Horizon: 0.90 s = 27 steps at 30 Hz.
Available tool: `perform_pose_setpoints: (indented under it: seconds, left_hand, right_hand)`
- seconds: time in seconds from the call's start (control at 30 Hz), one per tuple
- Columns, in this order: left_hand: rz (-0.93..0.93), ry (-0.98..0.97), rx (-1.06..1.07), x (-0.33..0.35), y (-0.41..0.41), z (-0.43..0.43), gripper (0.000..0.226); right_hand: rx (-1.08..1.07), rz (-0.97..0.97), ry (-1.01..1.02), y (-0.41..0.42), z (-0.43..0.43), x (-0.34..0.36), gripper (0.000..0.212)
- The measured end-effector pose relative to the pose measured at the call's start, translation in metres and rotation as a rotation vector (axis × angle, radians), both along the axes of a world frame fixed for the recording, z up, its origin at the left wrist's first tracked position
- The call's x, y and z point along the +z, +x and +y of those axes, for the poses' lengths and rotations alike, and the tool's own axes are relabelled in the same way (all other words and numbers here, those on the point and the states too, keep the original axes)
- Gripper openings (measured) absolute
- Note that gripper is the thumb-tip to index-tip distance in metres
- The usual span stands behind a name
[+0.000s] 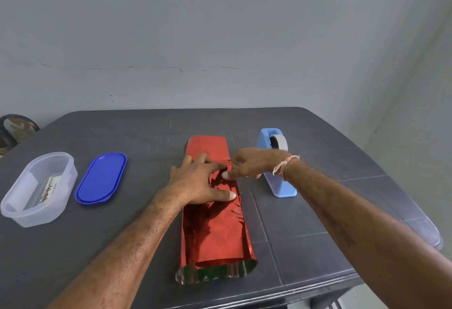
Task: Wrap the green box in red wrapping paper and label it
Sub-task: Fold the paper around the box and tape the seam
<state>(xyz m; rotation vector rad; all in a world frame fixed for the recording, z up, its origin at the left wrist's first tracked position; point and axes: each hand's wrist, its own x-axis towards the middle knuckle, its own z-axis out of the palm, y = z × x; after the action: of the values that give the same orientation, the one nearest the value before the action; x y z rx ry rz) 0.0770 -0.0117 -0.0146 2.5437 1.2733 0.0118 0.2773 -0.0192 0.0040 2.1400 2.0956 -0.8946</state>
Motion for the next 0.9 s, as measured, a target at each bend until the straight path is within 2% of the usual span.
perform_pose_setpoints:
  seconds: [0.33,0.47,0.53,0.63,0.73,0.9]
  left_hand:
    - [0.002,-0.004,-0.002,-0.002,-0.001,0.001,0.093]
    - [0.004,-0.003,-0.001,-0.002,-0.001,0.001,0.092]
    - [0.004,-0.005,0.000,-0.002,-0.001,0.001,0.092]
    - [0.004,-0.007,-0.002,-0.002,-0.002,0.001,0.092]
    - [0.010,-0.008,-0.004,-0.002,-0.002,0.001,0.091]
    - [0.009,-0.006,-0.004,-0.003,-0.002,0.001,0.092]
  right_hand:
    - [-0.031,-0.014,-0.031,0.003,-0.002,-0.003,0.053]
    - [-0.075,0.112,-0.068,0.008,-0.008,-0.005,0.056]
    - [-0.093,0.187,-0.089,0.011,-0.010,-0.007,0.051]
    - [-0.103,0.255,-0.112,0.018,-0.010,-0.011,0.029]
    - [-0.104,0.302,-0.125,0.025,-0.008,-0.018,0.018]
    - [-0.098,0.367,-0.127,0.028,-0.007,-0.027,0.027]
